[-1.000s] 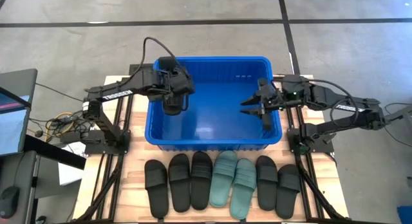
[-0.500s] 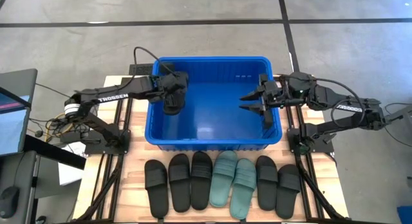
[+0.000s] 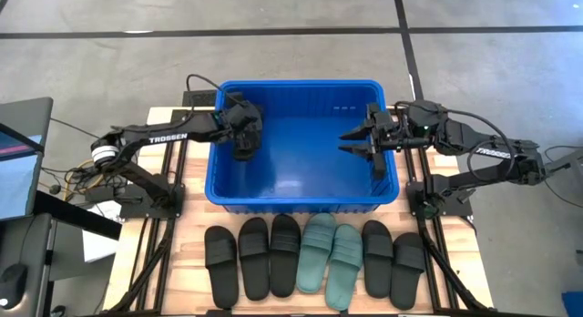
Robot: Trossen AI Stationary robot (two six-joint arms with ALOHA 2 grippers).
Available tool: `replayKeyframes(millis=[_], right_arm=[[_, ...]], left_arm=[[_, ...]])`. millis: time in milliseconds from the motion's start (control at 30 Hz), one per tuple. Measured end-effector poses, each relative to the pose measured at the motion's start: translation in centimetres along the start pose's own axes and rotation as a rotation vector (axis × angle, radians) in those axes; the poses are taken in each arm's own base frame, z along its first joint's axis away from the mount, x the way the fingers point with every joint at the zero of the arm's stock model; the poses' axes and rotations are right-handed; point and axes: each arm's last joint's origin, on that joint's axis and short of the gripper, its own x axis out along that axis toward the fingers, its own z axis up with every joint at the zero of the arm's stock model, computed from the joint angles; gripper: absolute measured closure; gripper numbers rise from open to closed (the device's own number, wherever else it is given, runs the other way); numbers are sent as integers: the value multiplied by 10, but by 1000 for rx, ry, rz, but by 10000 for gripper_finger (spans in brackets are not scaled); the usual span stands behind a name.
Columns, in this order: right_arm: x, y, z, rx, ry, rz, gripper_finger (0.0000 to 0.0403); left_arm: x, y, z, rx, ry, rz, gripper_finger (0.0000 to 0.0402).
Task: Pick and place slides into bin
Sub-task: Put the black slide into the blue bin
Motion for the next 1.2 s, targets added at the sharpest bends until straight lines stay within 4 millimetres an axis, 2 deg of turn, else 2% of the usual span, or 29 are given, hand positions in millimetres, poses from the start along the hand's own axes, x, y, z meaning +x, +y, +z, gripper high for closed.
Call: replayKeyframes(millis=[300, 533, 667, 867, 1200], right_arm=[[6, -5, -2, 5, 10, -27, 283], [16, -9, -5, 11, 23, -42, 283], [22, -11, -7, 13, 35, -41, 283], [27, -12, -11, 33, 59, -43, 283], [27, -11, -11, 44, 63, -42, 283]], left_arm=[[16, 7, -15, -75, 16, -20, 401], [24, 4, -24, -109, 26, -31, 401], [35, -3, -22, -115, 47, -46, 401], [53, -24, -18, -108, 98, -96, 401], [57, -23, -18, -187, 132, -22, 401]])
